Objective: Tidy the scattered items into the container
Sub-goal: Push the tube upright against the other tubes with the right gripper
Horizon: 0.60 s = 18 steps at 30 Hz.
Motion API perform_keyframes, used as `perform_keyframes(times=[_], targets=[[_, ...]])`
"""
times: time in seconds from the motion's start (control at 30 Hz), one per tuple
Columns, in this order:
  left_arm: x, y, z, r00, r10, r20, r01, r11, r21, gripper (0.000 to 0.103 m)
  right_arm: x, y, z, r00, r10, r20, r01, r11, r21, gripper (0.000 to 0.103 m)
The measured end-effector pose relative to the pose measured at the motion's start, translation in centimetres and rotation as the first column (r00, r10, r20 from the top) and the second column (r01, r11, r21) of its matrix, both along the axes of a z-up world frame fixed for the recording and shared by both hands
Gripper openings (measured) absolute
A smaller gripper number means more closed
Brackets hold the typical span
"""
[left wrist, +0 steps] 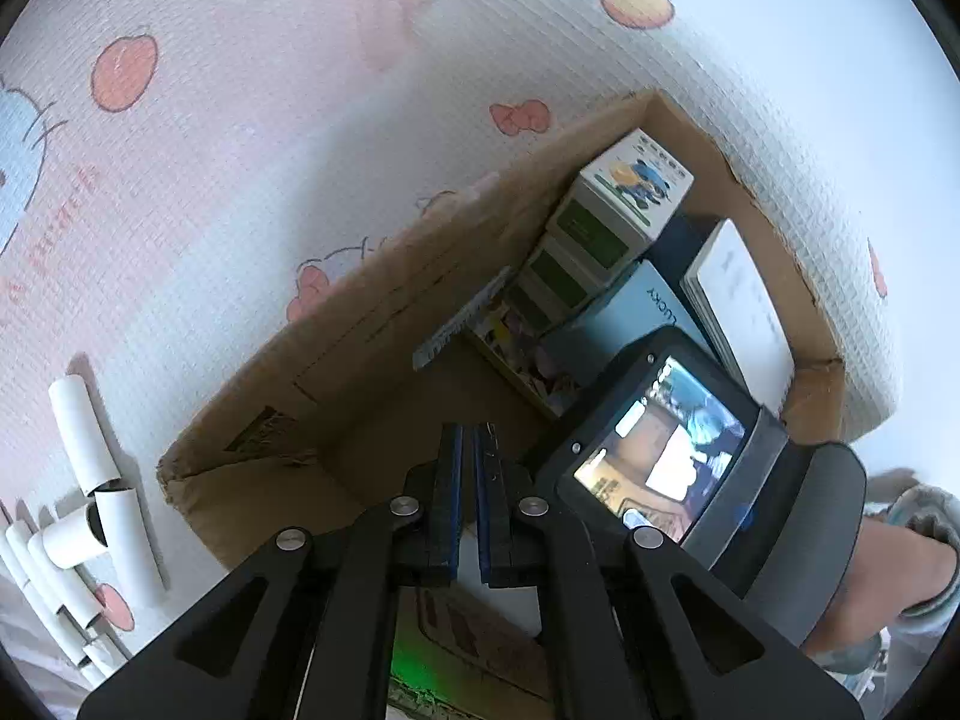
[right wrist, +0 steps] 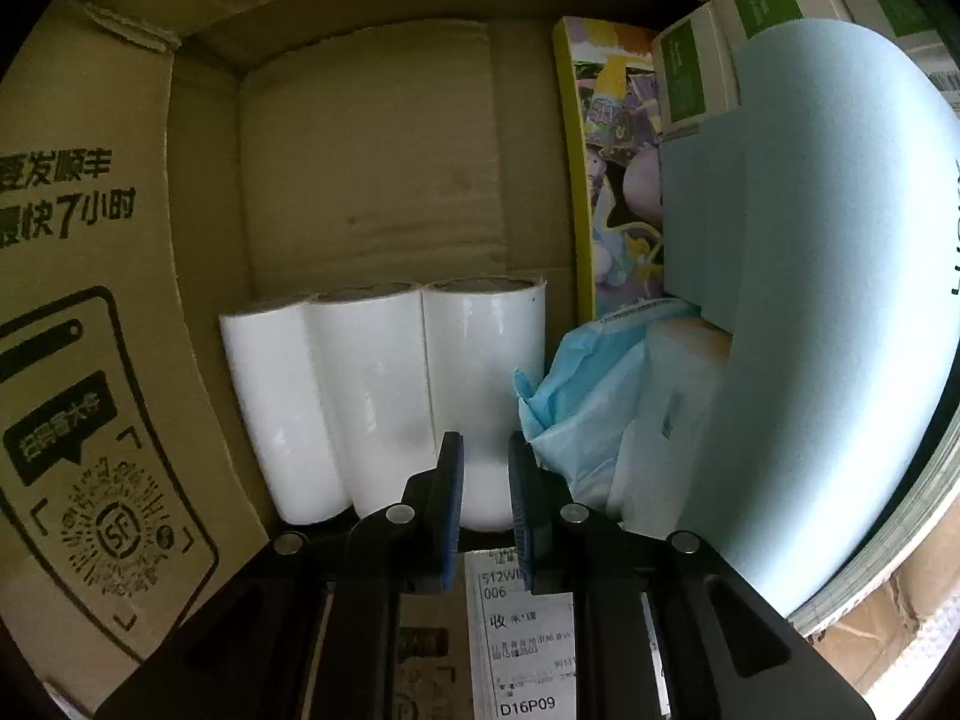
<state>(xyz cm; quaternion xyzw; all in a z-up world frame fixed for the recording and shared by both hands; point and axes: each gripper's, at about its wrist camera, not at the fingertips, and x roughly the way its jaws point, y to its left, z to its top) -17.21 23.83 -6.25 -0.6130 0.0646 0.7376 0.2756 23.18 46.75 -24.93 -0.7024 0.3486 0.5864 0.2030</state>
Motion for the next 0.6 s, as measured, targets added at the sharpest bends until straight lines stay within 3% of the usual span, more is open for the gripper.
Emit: perform_keyframes(times=[0.07,0.27,0.37,0.5,0.6], targets=[[-0.1,0.6,-4.6,1.0,-0.012,0.006,0.012,1.0,-0.01,0.001,0.6,0.0,0.8,0.999,0.012,-0.03,-0.012,1.0,0.001,0.012],[0.7,1.2,-4.1,0.999,-0.026,0.021,0.026,0.999,-0.02,0.001,5.3,1.9,4.0,0.978,-0.122,-0.171,0.117,0.992,-0.039,0.012],[0.9,2.1,-4.9,0.996,-0.045,0.077,0.046,0.999,-0.012,0.001,7.9,3.4,6.5,0.946,-0.194,-0.26,0.193,0.981,-0.026,0.012],[1.0,4.2,-7.7,0.987,-0.061,0.15,0.073,0.994,-0.075,0.001,10.8,4.5,9.8,0.928,-0.216,-0.305,0.258,0.961,0.103,0.013],[1.1,5.3,-10.3,0.975,-0.024,0.222,0.056,0.989,-0.137,0.001,12.5,4.8,11.6,0.918,-0.231,-0.322,0.305,0.931,0.2,0.013]])
